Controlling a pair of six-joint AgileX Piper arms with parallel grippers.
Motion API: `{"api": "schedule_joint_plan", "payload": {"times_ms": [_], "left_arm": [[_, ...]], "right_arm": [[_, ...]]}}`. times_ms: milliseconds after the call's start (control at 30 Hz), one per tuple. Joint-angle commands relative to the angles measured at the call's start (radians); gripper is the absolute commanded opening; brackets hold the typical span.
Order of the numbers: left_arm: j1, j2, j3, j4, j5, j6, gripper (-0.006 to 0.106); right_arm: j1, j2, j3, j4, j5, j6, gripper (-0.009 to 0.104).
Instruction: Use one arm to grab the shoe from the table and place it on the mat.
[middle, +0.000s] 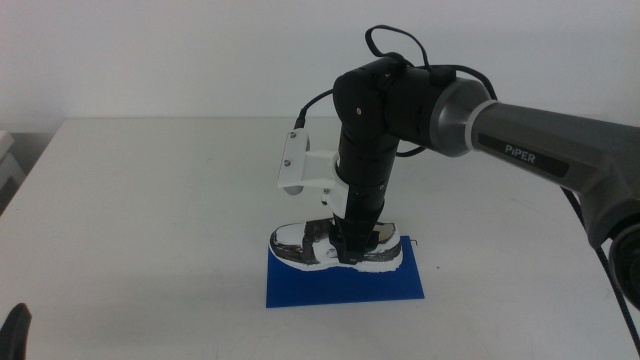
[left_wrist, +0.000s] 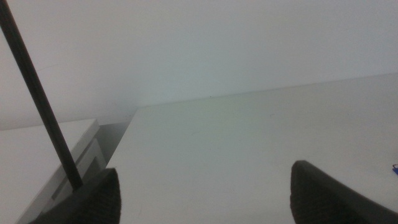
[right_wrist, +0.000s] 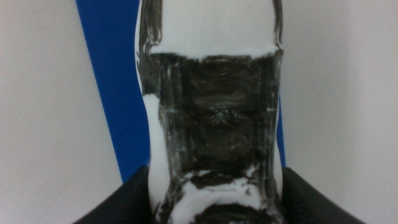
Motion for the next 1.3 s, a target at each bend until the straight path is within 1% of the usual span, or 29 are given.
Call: {"api": "schedule_joint_plan", "payload": {"times_ms": [0,300,433,600,633,667,700,733,800,833,900,1000,1100,1267], "left_arm": [[-0.005,-0.007,0.005,-0.009,-0.081,-0.006,0.094],[-0.005,-0.007,0.005,-0.009,-0.081,-0.006,0.094],[-0.005,-0.007,0.005,-0.009,-0.081,-0.006,0.094],[-0.005,-0.007,0.005,-0.009,-0.081,-0.006,0.094],[-0.005,-0.007,0.005,-0.009,-0.081,-0.006,0.094],[-0.005,-0.007,0.005,-0.009,-0.081,-0.006,0.094],[-0.005,-0.007,0.005,-0.009,-0.081,-0.006,0.094],[-0.005,-0.007,0.005,-0.009,-0.081,-0.006,0.094],[-0.005,-0.007,0.005,-0.009,-0.081,-0.006,0.094],[-0.005,-0.007,0.005,-0.009,-0.081,-0.006,0.094],[-0.005,-0.007,0.005,-0.009,-0.081,-0.006,0.094],[-0.005,-0.007,0.005,-0.009,-0.081,-0.006,0.094],[-0.005,-0.007,0.005,-0.009,-0.081,-0.006,0.094],[-0.005,-0.007,0.005,-0.009,-0.081,-0.006,0.094]], "right_arm": [[-0.006,-0.059,-0.033,-0.014,-0.008,-0.003,-0.004],[-0.005,-0.034,-0.022,-0.015,-0.008,-0.009,-0.004],[-0.005,-0.02,-0.021,0.019,-0.007,-0.009,-0.004],[-0.005,-0.013,-0.021,0.022,-0.008,-0.009,-0.004],[-0.007,-0.013,-0.021,0.022,-0.012,-0.009,0.039],[-0.007,-0.013,-0.021,0.022,-0.012,-0.009,0.047],[-0.007,-0.013,-0.021,0.023,-0.012,-0.009,0.062],[-0.007,-0.015,-0.021,0.023,-0.012,-0.009,0.068],[-0.007,-0.02,-0.021,0.029,-0.009,-0.009,0.078],[-0.007,-0.03,-0.021,0.03,-0.009,-0.009,0.082],[-0.007,-0.058,-0.021,0.029,-0.011,0.002,0.086],[-0.008,-0.135,-0.021,0.023,0.0,0.07,0.086],[-0.011,-0.235,-0.021,-0.013,0.033,0.14,0.085],[-0.013,-0.394,-0.021,-0.095,0.095,0.252,0.081]]}}
